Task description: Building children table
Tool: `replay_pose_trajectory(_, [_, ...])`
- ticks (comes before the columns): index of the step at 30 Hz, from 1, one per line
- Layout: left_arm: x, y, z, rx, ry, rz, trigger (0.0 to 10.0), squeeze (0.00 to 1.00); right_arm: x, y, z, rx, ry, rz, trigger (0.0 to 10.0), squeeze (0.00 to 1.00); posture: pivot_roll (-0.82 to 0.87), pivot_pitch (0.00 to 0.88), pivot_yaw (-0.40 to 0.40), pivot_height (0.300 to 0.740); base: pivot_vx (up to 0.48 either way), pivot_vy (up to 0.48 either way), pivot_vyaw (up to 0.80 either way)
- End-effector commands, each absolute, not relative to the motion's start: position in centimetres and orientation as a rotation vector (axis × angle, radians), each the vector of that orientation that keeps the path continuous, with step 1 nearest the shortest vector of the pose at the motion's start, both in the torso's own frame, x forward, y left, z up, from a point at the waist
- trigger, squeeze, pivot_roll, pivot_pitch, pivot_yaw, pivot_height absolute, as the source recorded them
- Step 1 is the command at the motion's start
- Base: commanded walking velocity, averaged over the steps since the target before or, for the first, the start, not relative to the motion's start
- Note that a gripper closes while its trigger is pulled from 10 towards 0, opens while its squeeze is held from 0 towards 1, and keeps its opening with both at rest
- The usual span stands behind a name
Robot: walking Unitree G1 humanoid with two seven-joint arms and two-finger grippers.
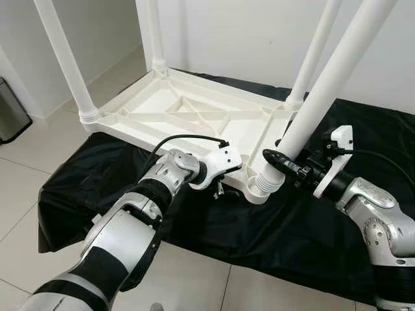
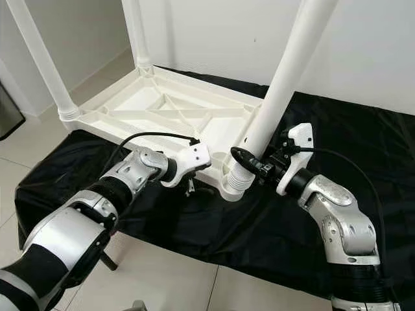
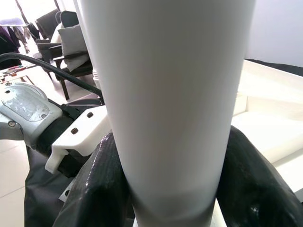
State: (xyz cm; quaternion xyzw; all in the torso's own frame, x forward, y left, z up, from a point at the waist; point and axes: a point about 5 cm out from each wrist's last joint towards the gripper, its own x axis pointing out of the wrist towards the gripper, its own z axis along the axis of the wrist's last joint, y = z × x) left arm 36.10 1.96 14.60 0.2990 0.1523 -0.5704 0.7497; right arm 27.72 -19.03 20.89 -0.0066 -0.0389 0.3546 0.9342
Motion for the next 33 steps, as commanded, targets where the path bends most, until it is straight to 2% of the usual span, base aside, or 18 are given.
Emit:
replay_pose_trajectory(1, [37.1,2.6,14.1,0.675,0.302,-0.990,0.9,0.00,27.4,-19.0,21.3,0.002,-0.099,0.724,10.0,0.00,-0.08,0.047,0.016,0.740,0.000,0.000,0.00])
replay_pose_trajectory(4, [37.2,2.6,14.1,0.669,0.304,-0.990,0.9,0.00,27.4,-19.0,21.3,0.004,-0.100,0.724,10.0,0.00,-0.08,0.047,0.016,0.740,0.000,0.000,0.00])
replay_pose_trajectory(5, [37.2,2.6,14.1,0.666,0.305,-0.990,0.0,0.00,27.4,-19.1,21.3,0.007,-0.100,0.721,10.0,0.00,-0.08,0.049,0.017,0.740,0.000,0.000,0.00])
replay_pose_trajectory(11, [37.2,2.8,14.0,0.672,0.314,-0.998,0.0,0.00,27.4,-19.3,21.4,0.004,-0.101,0.710,10.0,0.00,-0.07,0.051,0.020,0.740,0.000,0.000,0.00])
replay_pose_trajectory(12, [37.2,3.0,13.9,0.688,0.323,-0.994,1.1,0.00,27.5,-19.2,21.5,0.007,-0.103,0.710,10.0,0.00,-0.07,0.053,0.019,0.740,0.000,0.000,0.00])
replay_pose_trajectory(13, [37.2,3.0,13.8,0.696,0.331,-0.996,10.0,0.00,27.5,-19.2,21.5,0.006,-0.104,0.710,10.0,0.00,-0.07,0.053,0.019,0.740,0.000,0.000,0.00])
replay_pose_trajectory(18, [37.2,3.0,13.7,0.703,0.340,-1.002,10.0,0.00,27.5,-19.2,21.5,0.003,-0.103,0.708,10.0,0.00,-0.07,0.055,0.018,0.740,0.000,0.000,0.00])
replay_pose_trajectory(20, [37.1,3.0,13.7,0.705,0.340,-1.009,9.7,0.00,27.5,-19.2,21.5,0.005,-0.102,0.708,10.0,0.00,-0.07,0.056,0.018,0.740,0.000,0.000,0.00])
replay_pose_trajectory(21, [37.1,2.9,13.6,0.700,0.336,-1.011,0.0,0.00,27.5,-19.3,21.5,0.005,-0.101,0.707,10.0,0.00,-0.07,0.055,0.017,0.740,0.000,0.000,0.00])
replay_pose_trajectory(33, [36.7,3.0,13.1,0.696,0.350,-1.062,0.0,0.00,27.7,-19.3,21.6,0.007,-0.102,0.700,10.0,0.00,-0.07,0.057,0.015,0.740,0.000,0.000,0.00])
